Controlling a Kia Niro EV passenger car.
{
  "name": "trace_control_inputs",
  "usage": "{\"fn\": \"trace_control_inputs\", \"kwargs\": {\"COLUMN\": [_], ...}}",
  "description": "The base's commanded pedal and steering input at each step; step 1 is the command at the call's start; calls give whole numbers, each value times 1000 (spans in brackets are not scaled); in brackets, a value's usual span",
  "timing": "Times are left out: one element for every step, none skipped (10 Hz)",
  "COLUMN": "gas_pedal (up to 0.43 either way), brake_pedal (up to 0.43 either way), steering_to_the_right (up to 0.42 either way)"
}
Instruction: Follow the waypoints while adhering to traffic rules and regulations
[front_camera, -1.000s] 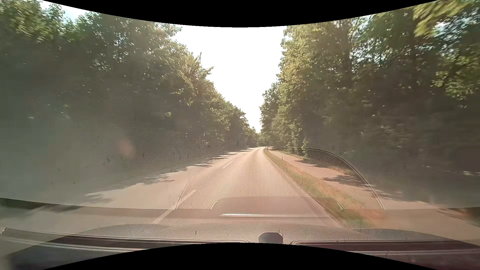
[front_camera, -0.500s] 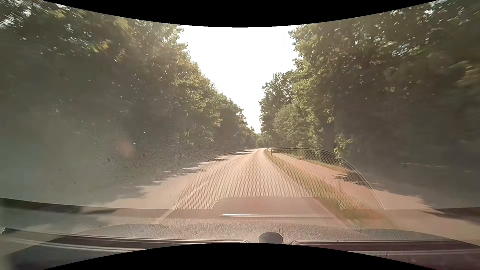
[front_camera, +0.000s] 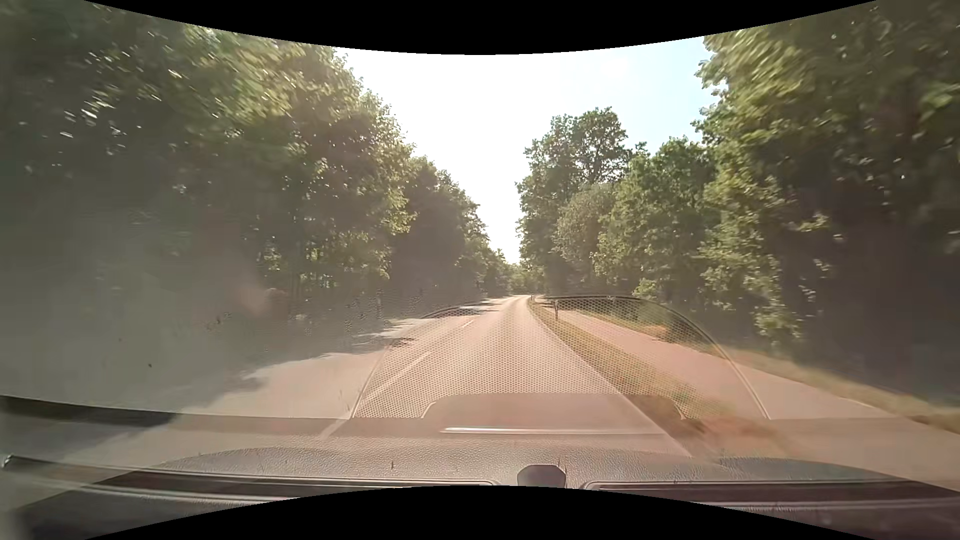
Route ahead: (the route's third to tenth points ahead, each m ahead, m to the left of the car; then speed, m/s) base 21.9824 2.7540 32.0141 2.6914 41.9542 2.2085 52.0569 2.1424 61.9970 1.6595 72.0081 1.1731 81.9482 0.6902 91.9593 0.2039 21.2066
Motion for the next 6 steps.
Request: {"fn": "trace_control_inputs", "kwargs": {"gas_pedal": [138,138,138,138,138,138], "brake_pedal": [6,6,6,6,6,6], "steering_to_the_right": [5,5,5,5,5,5]}}
